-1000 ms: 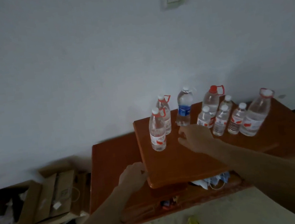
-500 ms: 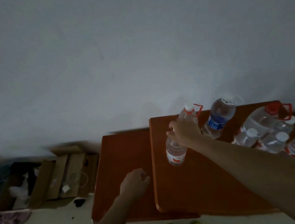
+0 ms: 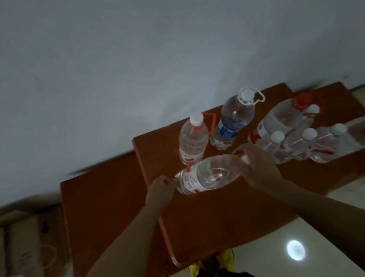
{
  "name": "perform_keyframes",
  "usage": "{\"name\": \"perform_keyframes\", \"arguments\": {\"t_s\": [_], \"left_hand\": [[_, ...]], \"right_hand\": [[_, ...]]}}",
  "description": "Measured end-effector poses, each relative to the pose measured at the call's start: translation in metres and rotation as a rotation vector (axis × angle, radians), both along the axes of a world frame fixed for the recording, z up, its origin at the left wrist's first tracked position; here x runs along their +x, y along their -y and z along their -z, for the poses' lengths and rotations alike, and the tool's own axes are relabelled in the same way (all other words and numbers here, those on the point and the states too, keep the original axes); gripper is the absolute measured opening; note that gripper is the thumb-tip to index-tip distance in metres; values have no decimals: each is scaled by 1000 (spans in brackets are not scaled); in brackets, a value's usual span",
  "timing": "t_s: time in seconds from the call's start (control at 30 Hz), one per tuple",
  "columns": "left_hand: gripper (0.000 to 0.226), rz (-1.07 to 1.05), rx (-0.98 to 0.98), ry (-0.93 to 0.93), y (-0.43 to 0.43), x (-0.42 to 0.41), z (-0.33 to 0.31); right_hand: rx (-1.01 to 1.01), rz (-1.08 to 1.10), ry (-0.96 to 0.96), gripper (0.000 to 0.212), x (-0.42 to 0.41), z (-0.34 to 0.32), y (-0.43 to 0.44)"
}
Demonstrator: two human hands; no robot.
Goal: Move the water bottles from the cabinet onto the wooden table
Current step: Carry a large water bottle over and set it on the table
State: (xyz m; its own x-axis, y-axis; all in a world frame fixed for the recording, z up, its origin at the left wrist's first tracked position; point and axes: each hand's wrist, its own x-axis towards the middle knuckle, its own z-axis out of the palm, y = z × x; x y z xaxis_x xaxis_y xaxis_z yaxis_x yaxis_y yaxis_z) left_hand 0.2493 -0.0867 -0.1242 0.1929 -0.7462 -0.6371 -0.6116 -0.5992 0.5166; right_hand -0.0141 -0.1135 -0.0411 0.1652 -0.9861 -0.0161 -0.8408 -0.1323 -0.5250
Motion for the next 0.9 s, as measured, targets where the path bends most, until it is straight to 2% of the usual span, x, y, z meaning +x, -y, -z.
{"name": "perform_keyframes", "arguments": {"t_s": [0.1, 0.17, 0.3, 0.37, 0.43, 0.53, 0.67, 0.9], "left_hand": [[48, -51, 1, -117, 23, -16, 23], [61, -38, 14, -174, 32, -27, 38], [67, -6, 8, -286, 43, -44, 67], [60, -4, -16, -293, 46, -51, 72], [55, -32, -43, -266, 47, -57, 77], [64, -42, -77, -195, 45, -66, 78], [64, -36, -75, -78, 26, -69, 76], [64, -171, -70, 57, -41, -60, 39]], "right_hand": [[27, 106, 139, 24, -22, 13, -9], [30, 195, 193, 15, -32, 21, -17], [62, 343, 218, 11, -45, 37, -26], [70, 383, 232, 10, -50, 43, -27], [64, 412, 228, 6, -54, 47, -28], [53, 428, 209, 4, -56, 53, -32], [84, 446, 219, 9, -57, 53, -39], [129, 280, 239, 10, -52, 31, -60]]}}
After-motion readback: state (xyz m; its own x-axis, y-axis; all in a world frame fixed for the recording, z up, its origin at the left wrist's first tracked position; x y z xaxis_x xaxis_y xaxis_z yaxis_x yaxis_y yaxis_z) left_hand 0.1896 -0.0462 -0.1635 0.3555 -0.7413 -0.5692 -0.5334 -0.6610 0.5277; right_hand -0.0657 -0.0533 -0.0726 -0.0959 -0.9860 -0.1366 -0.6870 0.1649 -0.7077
